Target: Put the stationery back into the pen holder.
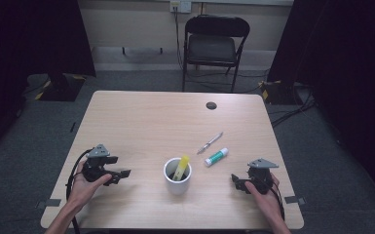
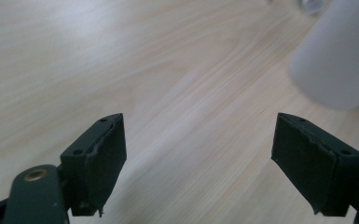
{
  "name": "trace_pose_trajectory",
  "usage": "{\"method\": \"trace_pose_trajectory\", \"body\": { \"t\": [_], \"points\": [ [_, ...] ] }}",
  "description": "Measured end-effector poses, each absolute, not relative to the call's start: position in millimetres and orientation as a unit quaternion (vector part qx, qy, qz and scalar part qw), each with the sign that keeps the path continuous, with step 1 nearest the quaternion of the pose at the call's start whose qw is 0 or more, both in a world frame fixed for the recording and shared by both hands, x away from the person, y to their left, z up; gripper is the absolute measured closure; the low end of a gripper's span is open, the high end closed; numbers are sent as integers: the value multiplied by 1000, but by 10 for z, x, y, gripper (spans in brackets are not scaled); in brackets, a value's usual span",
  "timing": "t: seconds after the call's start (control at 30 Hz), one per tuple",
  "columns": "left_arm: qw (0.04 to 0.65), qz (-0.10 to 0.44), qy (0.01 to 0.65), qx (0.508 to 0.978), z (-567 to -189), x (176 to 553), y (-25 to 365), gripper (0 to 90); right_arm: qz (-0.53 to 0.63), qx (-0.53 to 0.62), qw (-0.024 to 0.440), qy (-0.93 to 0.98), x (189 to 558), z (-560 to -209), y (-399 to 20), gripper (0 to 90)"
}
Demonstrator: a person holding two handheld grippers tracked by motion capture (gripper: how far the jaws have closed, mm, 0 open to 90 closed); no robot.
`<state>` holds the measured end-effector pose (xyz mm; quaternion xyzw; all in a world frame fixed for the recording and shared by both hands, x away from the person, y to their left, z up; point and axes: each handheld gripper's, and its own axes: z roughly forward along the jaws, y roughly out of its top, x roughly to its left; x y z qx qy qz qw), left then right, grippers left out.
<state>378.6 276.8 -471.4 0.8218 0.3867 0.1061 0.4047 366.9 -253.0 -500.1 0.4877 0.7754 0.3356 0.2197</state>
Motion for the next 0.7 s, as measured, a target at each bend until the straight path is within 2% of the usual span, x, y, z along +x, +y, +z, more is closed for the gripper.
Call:
{"method": "trace_pose_trajectory", "body": {
  "t": [0.23, 0.43, 0.5, 0.63, 0.7],
  "points": [
    [364, 108, 381, 843, -4901, 3820, 2774, 193, 336, 484, 218, 778, 3662, -5000, -2537, 127],
    [361, 125, 386, 840, -4945, 3803, 2779, 184, 337, 480, 217, 780, 3651, -4998, -2541, 135],
    [354, 149, 382, 841, -4968, 3789, 2772, 173, 338, 480, 216, 780, 3650, -4998, -2541, 138],
    [362, 162, 382, 835, -5011, 3776, 2755, 131, 342, 477, 211, 782, 3646, -4993, -2525, 158],
    [363, 167, 381, 834, -5020, 3775, 2754, 109, 347, 474, 206, 783, 3649, -4981, -2508, 194]
  ]
}}
